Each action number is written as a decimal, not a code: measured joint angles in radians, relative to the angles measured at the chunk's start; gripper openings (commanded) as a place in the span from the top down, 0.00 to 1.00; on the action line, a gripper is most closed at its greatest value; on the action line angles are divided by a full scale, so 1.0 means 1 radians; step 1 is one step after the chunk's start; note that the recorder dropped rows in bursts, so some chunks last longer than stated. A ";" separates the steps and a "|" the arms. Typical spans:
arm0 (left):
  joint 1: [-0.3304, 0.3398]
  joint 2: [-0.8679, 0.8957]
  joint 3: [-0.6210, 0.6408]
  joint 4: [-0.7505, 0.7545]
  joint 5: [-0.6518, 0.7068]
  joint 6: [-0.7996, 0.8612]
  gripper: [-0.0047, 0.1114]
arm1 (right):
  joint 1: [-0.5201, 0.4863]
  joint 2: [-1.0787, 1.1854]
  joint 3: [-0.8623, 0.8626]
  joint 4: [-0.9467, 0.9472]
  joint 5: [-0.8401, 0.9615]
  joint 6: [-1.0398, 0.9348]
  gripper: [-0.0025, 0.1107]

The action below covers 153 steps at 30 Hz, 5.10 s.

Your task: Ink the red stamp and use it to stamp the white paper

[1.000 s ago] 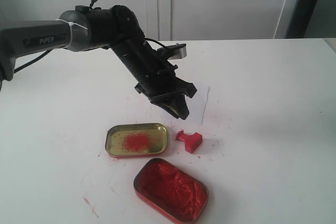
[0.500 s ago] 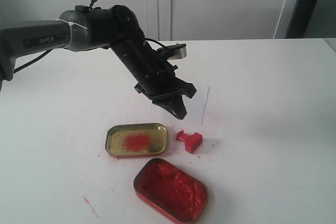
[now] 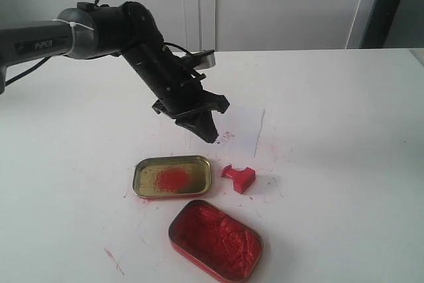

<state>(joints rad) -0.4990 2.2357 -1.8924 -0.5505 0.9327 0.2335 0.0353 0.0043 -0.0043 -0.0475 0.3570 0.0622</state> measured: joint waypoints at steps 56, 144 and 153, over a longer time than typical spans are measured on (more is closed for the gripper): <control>0.334 -0.478 0.281 0.510 0.139 -0.337 0.96 | 0.000 0.000 0.000 0.000 0.000 0.000 0.98; 0.497 -1.860 1.782 0.519 -0.707 -0.371 0.96 | 0.000 0.000 0.000 0.000 0.000 0.000 0.98; 0.497 -2.061 1.886 0.519 -0.717 -0.371 0.96 | 0.000 0.000 0.000 0.000 0.000 0.000 0.98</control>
<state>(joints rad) -0.0025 0.1748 -0.0063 -0.0316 0.2157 -0.1372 0.0353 0.0043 -0.0043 -0.0475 0.3570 0.0627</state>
